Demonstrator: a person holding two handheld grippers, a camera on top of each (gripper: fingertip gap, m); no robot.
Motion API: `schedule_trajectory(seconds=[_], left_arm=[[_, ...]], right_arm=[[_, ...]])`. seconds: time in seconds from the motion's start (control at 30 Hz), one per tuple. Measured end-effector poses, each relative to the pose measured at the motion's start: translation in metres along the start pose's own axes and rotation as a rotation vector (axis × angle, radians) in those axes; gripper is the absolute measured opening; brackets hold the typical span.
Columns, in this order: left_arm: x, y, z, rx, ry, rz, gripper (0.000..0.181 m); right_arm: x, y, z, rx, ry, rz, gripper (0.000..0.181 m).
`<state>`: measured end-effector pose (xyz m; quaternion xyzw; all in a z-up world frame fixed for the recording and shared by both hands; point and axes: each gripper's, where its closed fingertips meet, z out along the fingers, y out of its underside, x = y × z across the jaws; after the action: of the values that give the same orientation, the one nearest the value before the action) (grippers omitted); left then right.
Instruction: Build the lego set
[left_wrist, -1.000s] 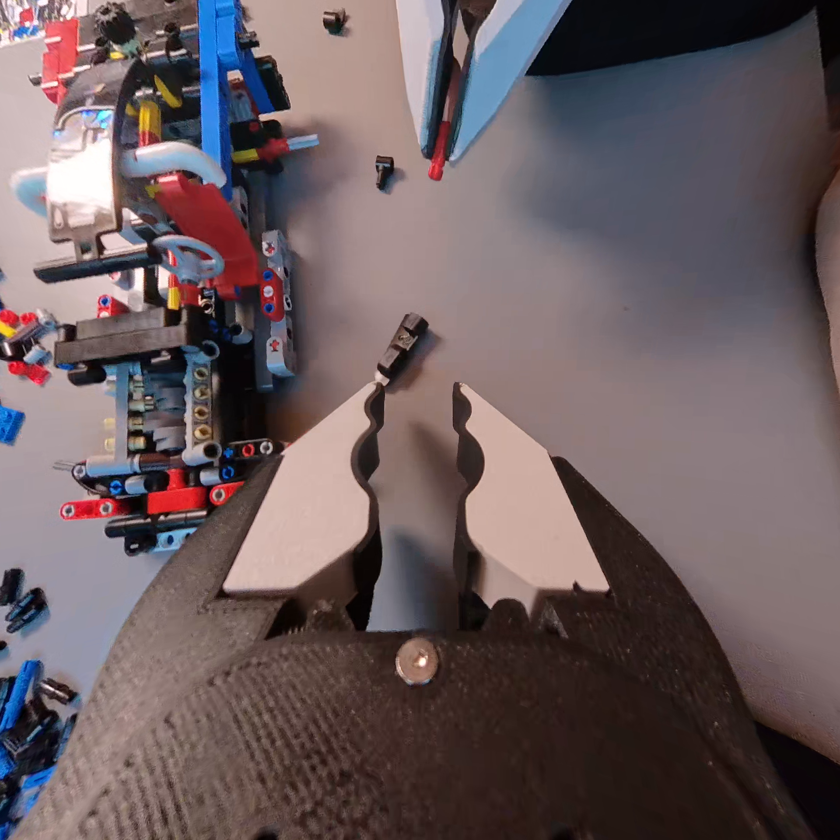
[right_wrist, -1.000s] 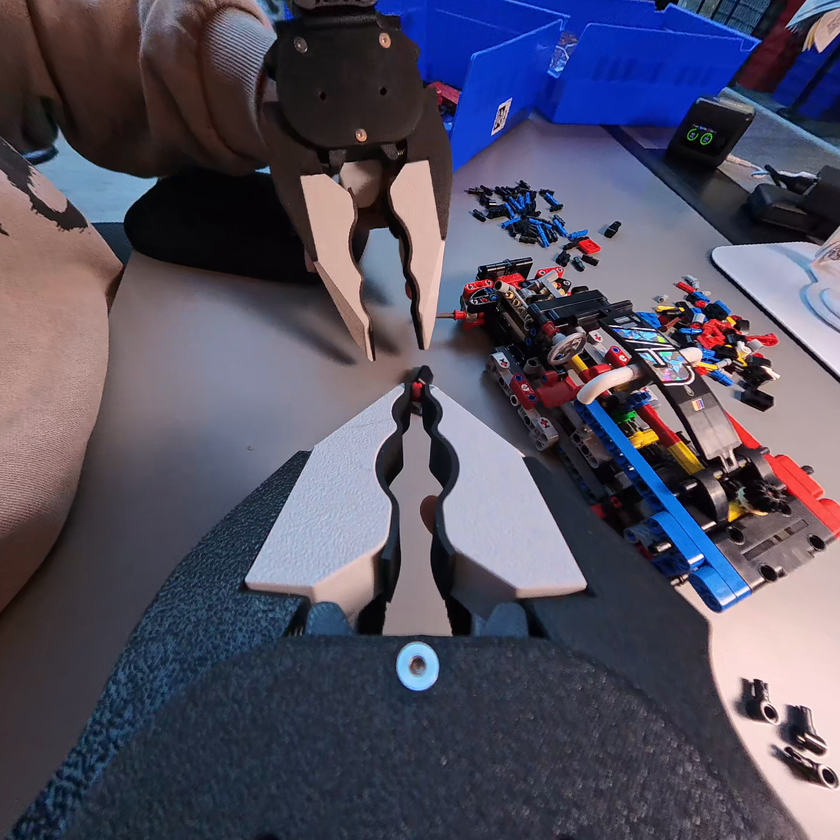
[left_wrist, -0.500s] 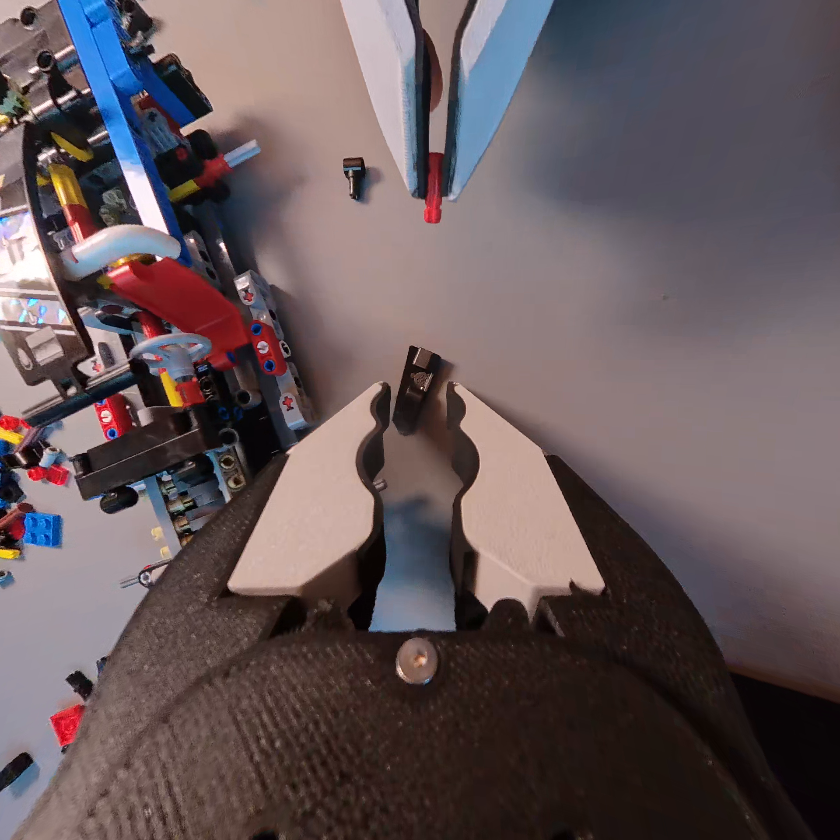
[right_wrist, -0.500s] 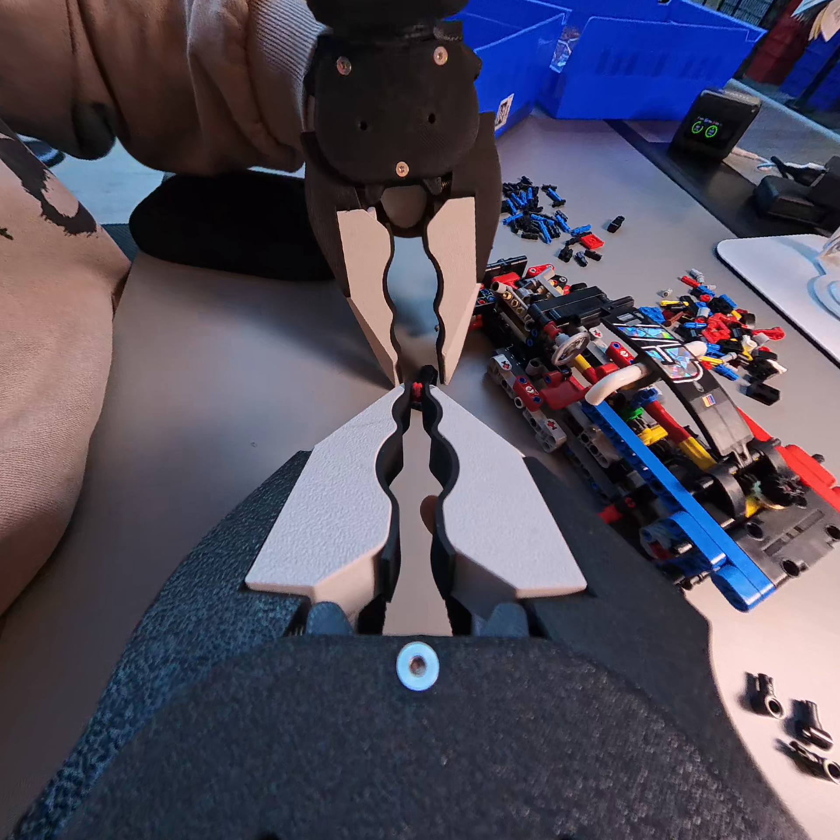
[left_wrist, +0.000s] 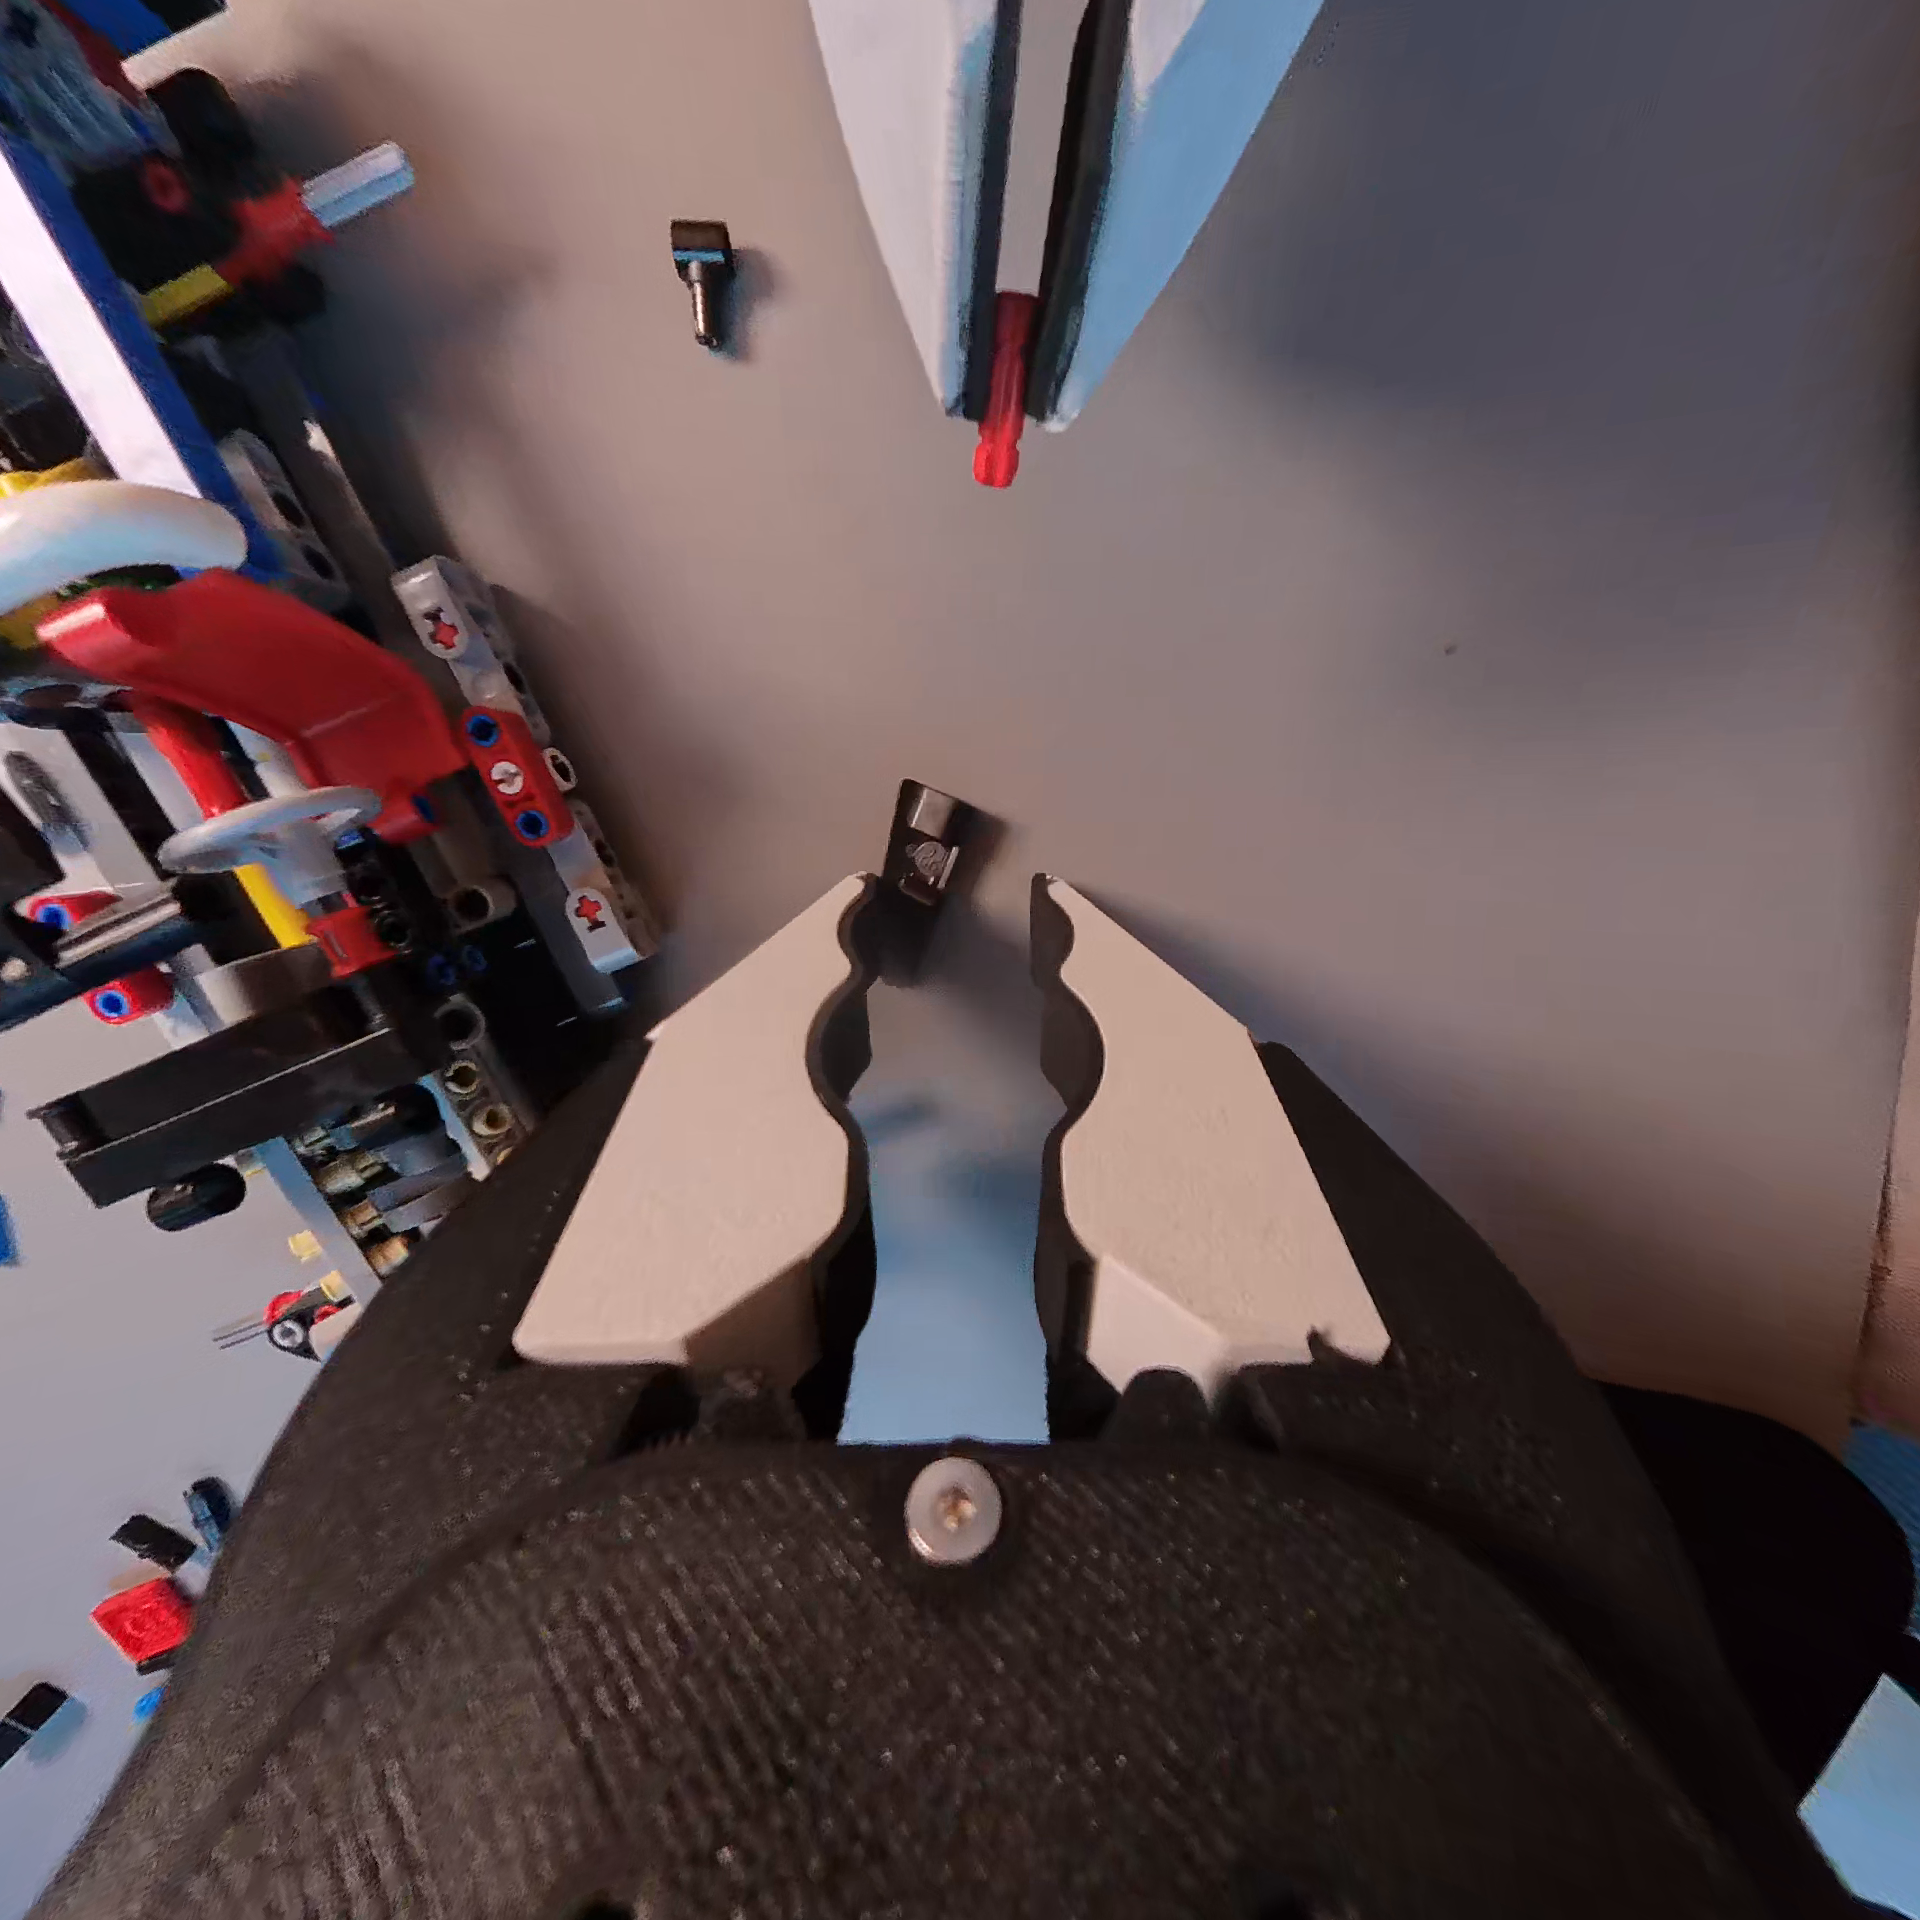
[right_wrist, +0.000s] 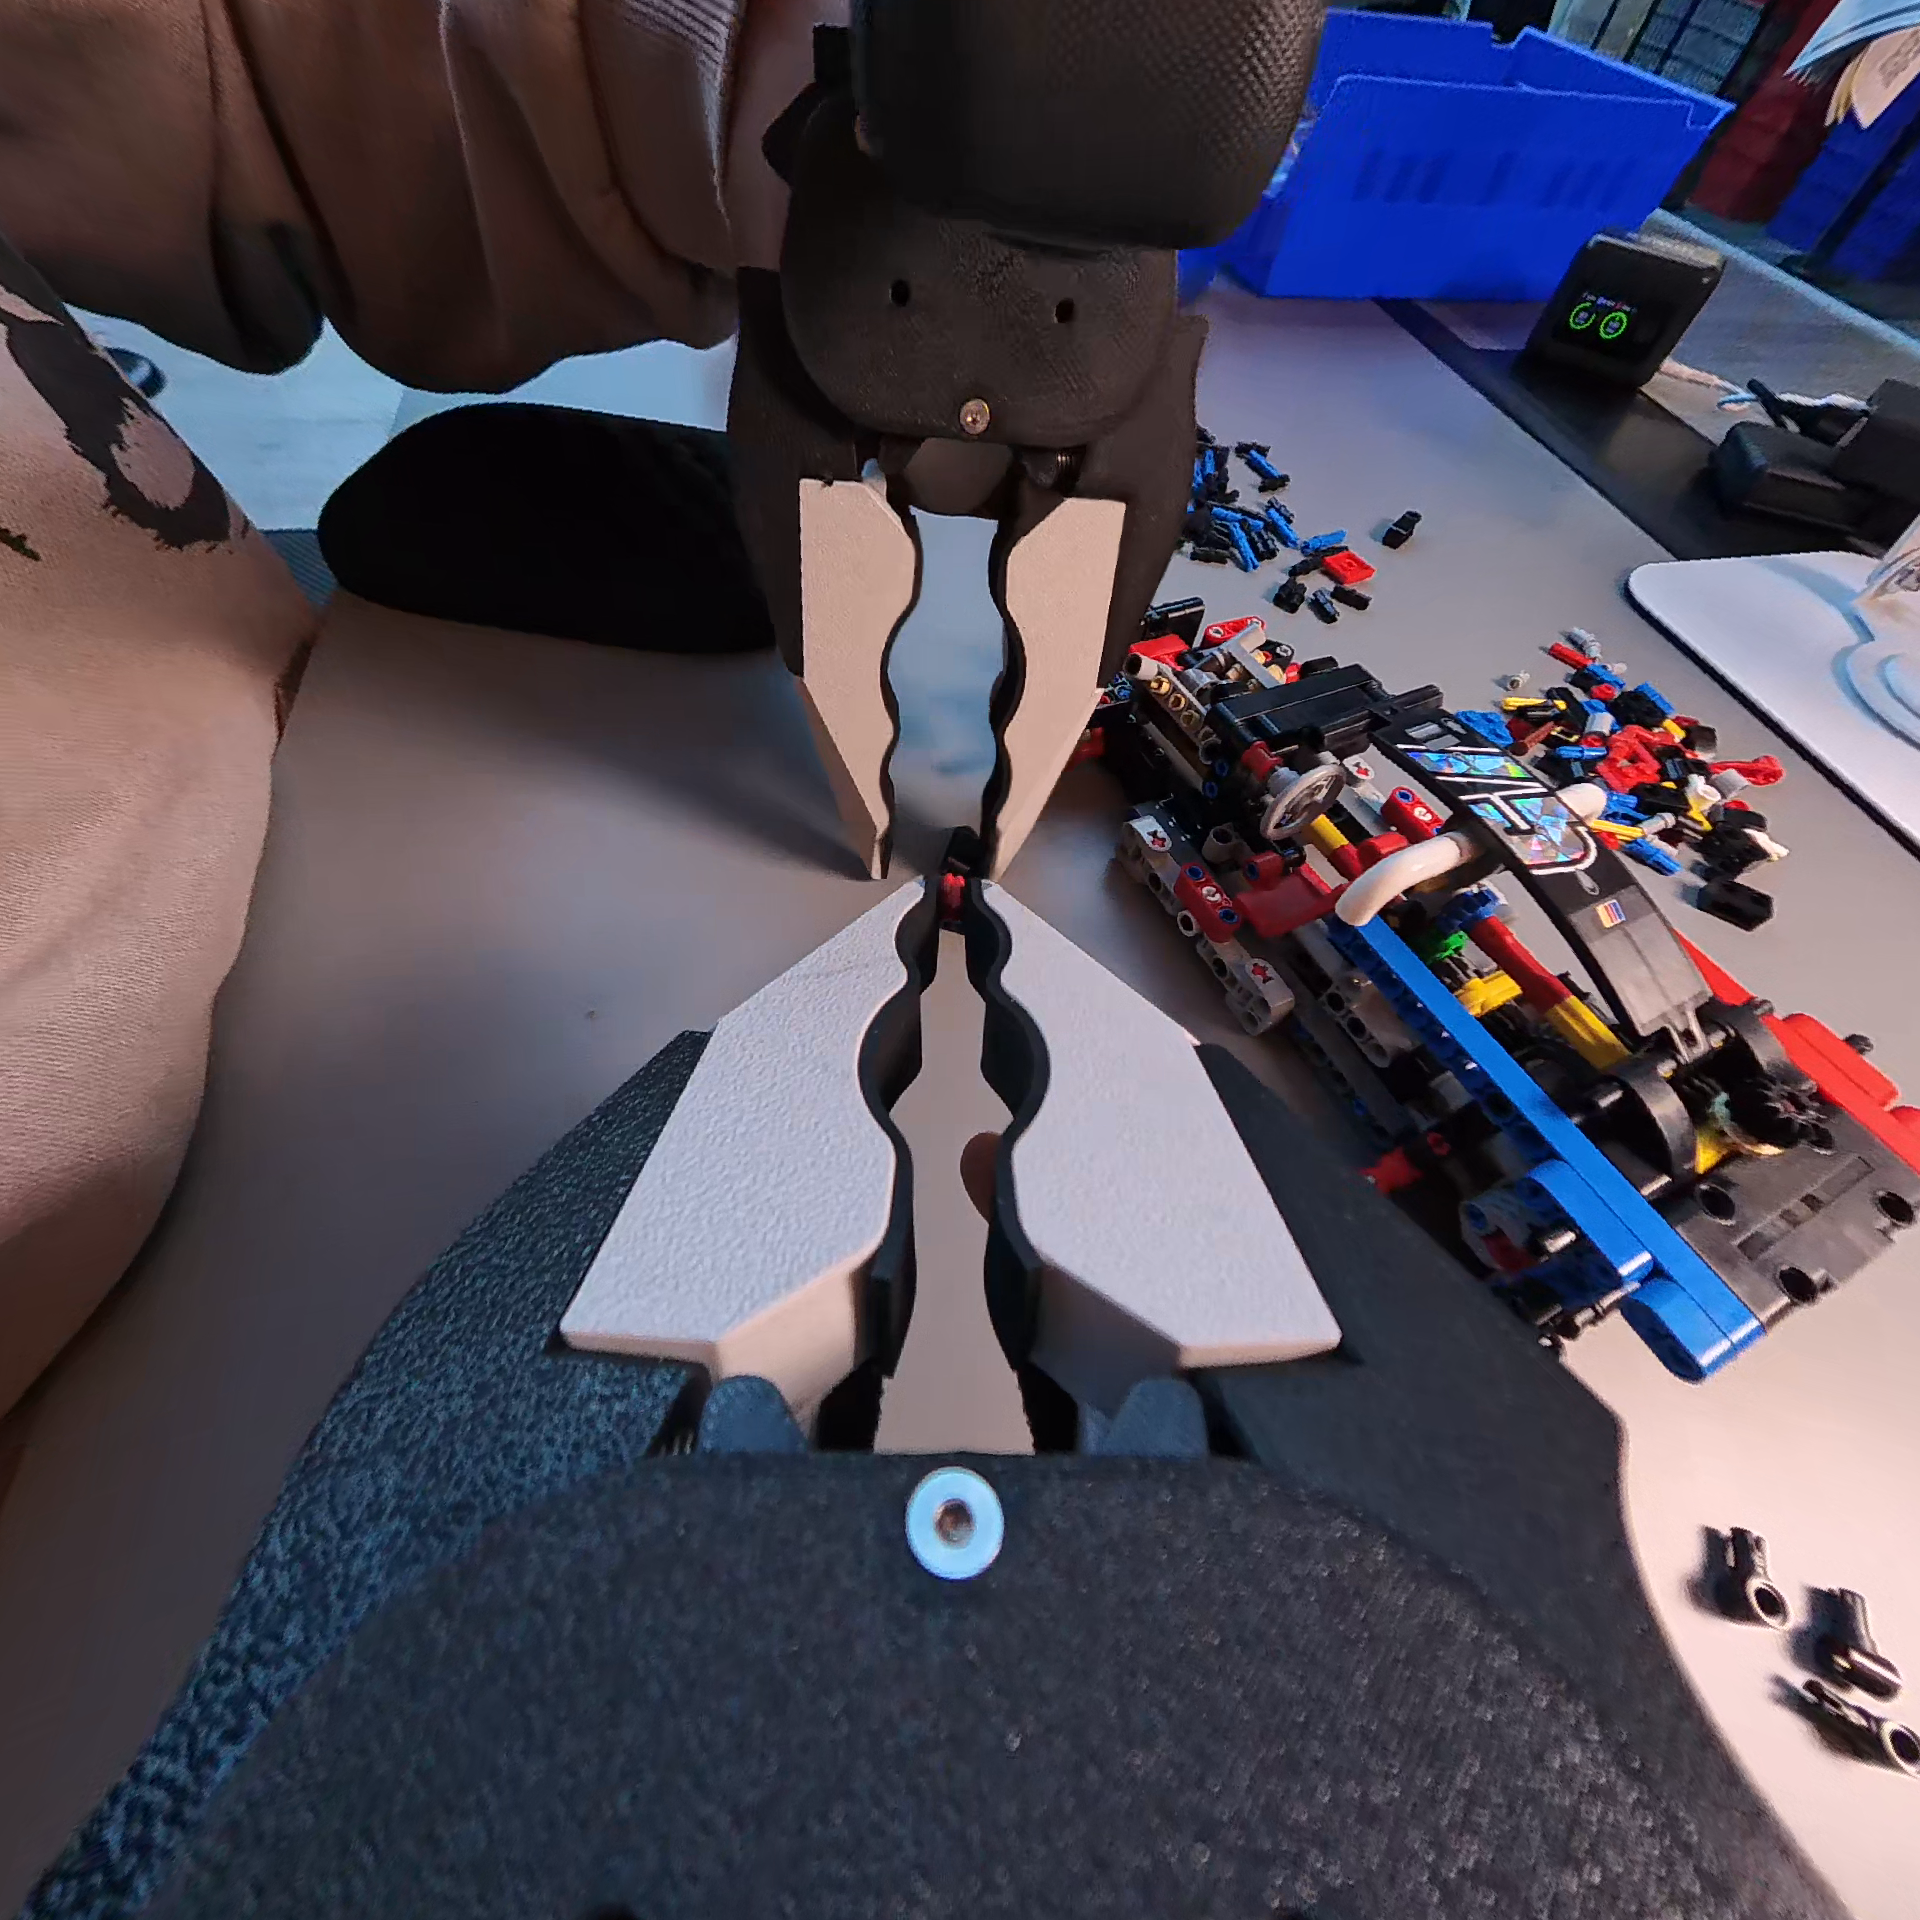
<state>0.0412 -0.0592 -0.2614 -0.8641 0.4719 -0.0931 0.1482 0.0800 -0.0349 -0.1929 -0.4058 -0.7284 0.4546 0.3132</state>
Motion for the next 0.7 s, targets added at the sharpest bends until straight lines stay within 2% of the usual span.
schedule_trajectory(seconds=[0.03, 0.33, 0.5, 0.7], left_arm=[[-0.0023, -0.0015, -0.0002, 0.009, -0.019, 0.006, 0.027], [-0.0072, -0.0021, 0.0018, -0.078, 0.013, 0.060, 0.030], [-0.0094, -0.0017, 0.0018, -0.135, 0.033, 0.139, 0.022], [-0.0018, -0.0027, 0.0024, -0.123, 0.049, 0.189, 0.011]], right_arm=[[-0.0001, -0.0002, -0.0004, 0.002, -0.001, 0.001, 0.002], [-0.0010, -0.0006, -0.0029, 0.010, -0.005, 0.003, 0.002], [-0.0007, -0.0010, -0.0038, 0.014, -0.003, 0.006, 0.002], [-0.0005, -0.0010, -0.0042, 0.015, -0.003, 0.009, 0.002]])
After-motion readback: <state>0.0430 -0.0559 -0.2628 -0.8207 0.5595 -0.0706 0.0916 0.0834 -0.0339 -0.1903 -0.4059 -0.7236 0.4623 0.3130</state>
